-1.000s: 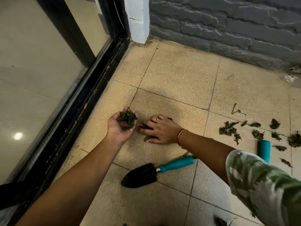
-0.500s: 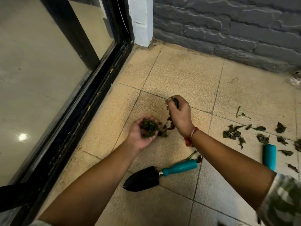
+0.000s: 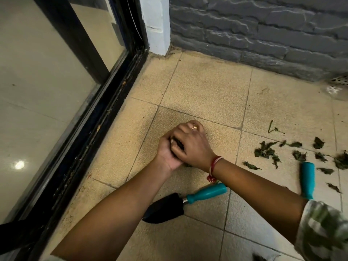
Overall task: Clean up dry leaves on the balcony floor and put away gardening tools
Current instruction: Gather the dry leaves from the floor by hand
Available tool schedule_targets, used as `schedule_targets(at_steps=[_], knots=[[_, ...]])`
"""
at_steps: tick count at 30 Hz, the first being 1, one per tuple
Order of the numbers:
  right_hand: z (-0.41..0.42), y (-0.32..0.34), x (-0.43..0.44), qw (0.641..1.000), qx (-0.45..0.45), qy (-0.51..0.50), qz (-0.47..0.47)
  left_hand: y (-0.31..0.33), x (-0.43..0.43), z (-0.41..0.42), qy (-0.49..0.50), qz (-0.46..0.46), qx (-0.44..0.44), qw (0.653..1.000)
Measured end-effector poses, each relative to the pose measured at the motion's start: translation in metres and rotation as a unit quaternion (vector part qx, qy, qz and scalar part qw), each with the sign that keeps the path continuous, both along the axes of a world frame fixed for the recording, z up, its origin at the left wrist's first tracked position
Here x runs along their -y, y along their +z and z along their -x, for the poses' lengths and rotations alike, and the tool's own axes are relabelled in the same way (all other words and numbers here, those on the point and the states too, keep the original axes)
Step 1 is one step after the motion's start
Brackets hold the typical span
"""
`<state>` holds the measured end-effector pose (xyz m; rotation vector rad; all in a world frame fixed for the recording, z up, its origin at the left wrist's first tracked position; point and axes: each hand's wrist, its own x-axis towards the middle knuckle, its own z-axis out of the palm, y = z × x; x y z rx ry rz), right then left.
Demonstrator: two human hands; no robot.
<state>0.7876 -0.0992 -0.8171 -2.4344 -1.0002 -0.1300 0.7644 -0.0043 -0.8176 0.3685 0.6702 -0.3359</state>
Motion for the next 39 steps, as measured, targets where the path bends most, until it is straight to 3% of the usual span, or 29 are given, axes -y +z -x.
schedule_targets(at_steps=[5, 10, 14, 17, 19, 21, 23, 25, 26, 28, 33, 39], knots=[[-0.001, -0.006, 0.005, 0.992, 0.084, 0.007, 0.094, 0.006, 0.000, -0.001, -0.037, -0.001, 0.062, 0.997], [-0.005, -0.007, 0.012, 0.991, 0.033, 0.005, 0.132, 0.003, 0.009, -0.006, -0.020, 0.025, 0.031, 0.999], [-0.005, -0.004, 0.012, 0.994, -0.098, -0.022, 0.030, 0.003, 0.017, -0.007, -0.040, 0.040, -0.013, 0.998], [-0.007, -0.003, 0.007, 0.989, -0.142, 0.008, -0.027, 0.003, 0.025, -0.009, 0.028, 0.048, 0.030, 0.998], [-0.010, -0.001, 0.008, 0.964, -0.227, 0.000, -0.140, -0.001, 0.020, -0.009, 0.005, 0.046, 0.020, 0.999], [-0.012, -0.002, 0.020, 0.937, -0.258, -0.051, -0.230, -0.008, 0.007, -0.010, 0.006, 0.044, -0.044, 0.998], [-0.011, -0.007, 0.041, 0.961, -0.209, -0.086, -0.160, -0.014, -0.008, -0.008, 0.050, 0.030, -0.081, 0.995], [0.003, -0.019, 0.057, 0.984, -0.148, -0.062, 0.073, -0.012, -0.017, -0.004, 0.089, 0.039, -0.091, 0.991], [0.010, -0.027, 0.063, 0.973, -0.130, -0.035, 0.187, -0.012, -0.019, -0.003, 0.103, 0.043, -0.095, 0.989], [0.020, -0.042, 0.065, 0.949, -0.125, -0.010, 0.291, -0.014, -0.021, -0.002, 0.110, 0.028, -0.101, 0.988], [0.015, -0.047, 0.056, 0.940, -0.179, -0.026, 0.291, -0.024, -0.020, 0.003, 0.097, -0.002, -0.114, 0.989], [0.011, -0.061, 0.025, 0.961, -0.145, 0.003, 0.235, -0.027, -0.047, 0.004, 0.157, 0.010, -0.097, 0.983]])
